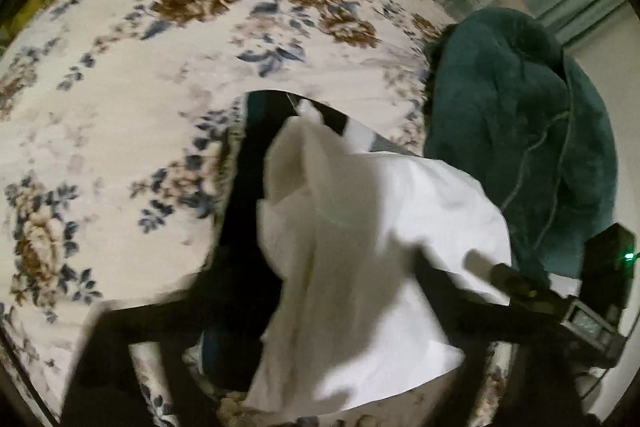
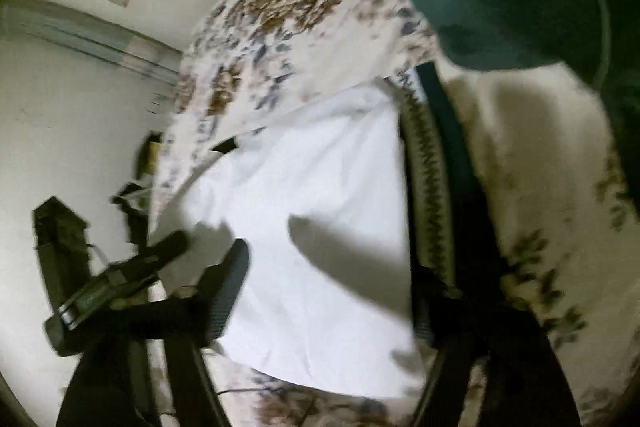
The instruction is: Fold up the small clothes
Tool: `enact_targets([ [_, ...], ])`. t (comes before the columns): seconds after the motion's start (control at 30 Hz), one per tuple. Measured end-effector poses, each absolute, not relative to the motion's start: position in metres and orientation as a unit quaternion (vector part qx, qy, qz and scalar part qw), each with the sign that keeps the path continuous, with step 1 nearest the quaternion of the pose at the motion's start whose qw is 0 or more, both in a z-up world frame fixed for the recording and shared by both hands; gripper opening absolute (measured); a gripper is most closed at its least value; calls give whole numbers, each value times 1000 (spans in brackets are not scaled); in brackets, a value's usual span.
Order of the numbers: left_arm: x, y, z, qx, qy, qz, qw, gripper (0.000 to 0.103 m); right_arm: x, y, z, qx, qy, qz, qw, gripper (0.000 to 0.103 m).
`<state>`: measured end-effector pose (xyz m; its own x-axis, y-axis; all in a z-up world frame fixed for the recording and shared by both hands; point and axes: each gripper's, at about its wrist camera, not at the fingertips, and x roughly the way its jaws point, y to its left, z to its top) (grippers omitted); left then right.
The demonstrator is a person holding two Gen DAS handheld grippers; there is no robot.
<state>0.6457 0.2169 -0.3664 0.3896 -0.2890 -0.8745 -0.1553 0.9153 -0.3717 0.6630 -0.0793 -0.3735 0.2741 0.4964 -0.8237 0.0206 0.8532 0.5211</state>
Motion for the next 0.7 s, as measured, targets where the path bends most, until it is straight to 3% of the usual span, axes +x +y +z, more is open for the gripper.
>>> enact_targets([
  [0.13, 626, 210, -356, -147, 539, 0, 829, 101, 643, -72, -352, 76, 570, 79, 815, 103],
  [0.37, 588, 183, -339, -87, 536, 31, 839, 103, 595, -65, -330, -47, 549, 28, 834, 103],
  [0.7, 498, 149, -243, -44, 498, 56, 864, 103, 493, -88, -217, -58, 485, -23, 872, 103],
])
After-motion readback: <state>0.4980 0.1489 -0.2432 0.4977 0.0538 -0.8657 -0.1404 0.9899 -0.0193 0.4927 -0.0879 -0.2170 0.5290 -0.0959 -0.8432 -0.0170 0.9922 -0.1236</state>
